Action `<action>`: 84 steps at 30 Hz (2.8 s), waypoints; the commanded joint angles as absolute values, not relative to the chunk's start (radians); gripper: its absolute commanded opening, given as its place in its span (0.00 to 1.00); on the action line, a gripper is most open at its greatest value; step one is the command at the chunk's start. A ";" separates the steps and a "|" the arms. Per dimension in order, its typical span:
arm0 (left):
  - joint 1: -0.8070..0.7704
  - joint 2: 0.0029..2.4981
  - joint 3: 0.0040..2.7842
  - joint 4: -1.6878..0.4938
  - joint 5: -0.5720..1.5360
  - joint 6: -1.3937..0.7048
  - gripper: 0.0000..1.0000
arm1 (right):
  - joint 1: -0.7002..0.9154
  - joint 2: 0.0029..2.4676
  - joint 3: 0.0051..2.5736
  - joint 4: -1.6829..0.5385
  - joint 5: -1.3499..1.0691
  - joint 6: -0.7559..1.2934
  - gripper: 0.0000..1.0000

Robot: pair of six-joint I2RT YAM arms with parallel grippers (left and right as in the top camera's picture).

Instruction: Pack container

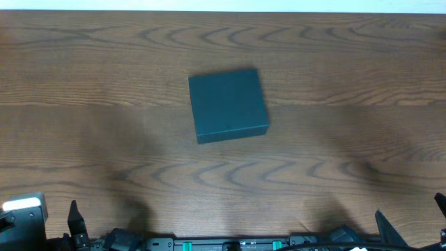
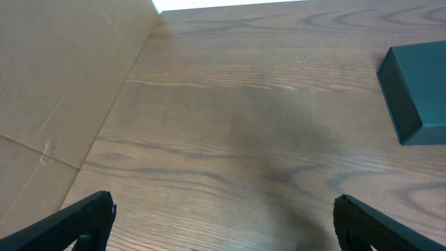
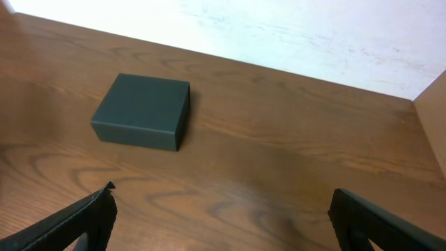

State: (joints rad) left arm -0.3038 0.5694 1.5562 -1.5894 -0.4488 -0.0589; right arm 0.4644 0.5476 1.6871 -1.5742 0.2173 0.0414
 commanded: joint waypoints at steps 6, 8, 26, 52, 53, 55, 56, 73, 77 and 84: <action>-0.301 0.572 1.549 -1.589 -0.454 -0.068 0.99 | 0.471 0.550 1.685 -1.583 0.226 0.043 0.99; -0.301 0.572 1.549 -1.589 -0.454 -0.068 0.98 | 0.459 0.550 1.684 -1.608 0.242 0.038 0.99; -0.301 0.572 1.549 -1.589 -0.454 -0.068 0.98 | 0.078 0.227 0.839 -0.822 -0.143 0.065 0.99; -0.301 0.572 1.549 -1.589 -0.454 -0.068 0.98 | 0.078 0.082 0.242 -0.497 -0.101 0.118 0.99; -0.301 0.572 1.549 -1.589 -0.454 -0.068 0.99 | 0.078 0.082 0.238 -0.497 -0.101 0.118 0.99; -0.301 0.572 1.549 -1.589 -0.454 -0.069 0.99 | 0.078 0.082 0.230 -0.497 -0.101 0.100 0.99; -0.301 0.572 1.549 -1.589 -0.454 -0.068 0.99 | 0.078 0.082 0.226 -0.496 -0.101 0.091 0.99; -0.301 0.572 1.549 -1.589 -0.454 -0.068 0.98 | 0.079 0.082 0.198 -0.677 -0.102 0.092 0.99; -0.301 0.572 1.549 -1.589 -0.454 -0.068 0.98 | 0.079 0.082 0.198 -0.742 -0.102 0.092 0.99; -0.301 0.572 1.549 -1.589 -0.454 -0.068 0.99 | 0.079 0.083 0.198 -0.782 -0.102 0.092 0.99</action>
State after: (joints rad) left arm -0.3038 0.5694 1.5490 -1.5898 -0.4484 -0.0589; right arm 0.0841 0.0906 0.2043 -0.7757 -0.1081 0.0986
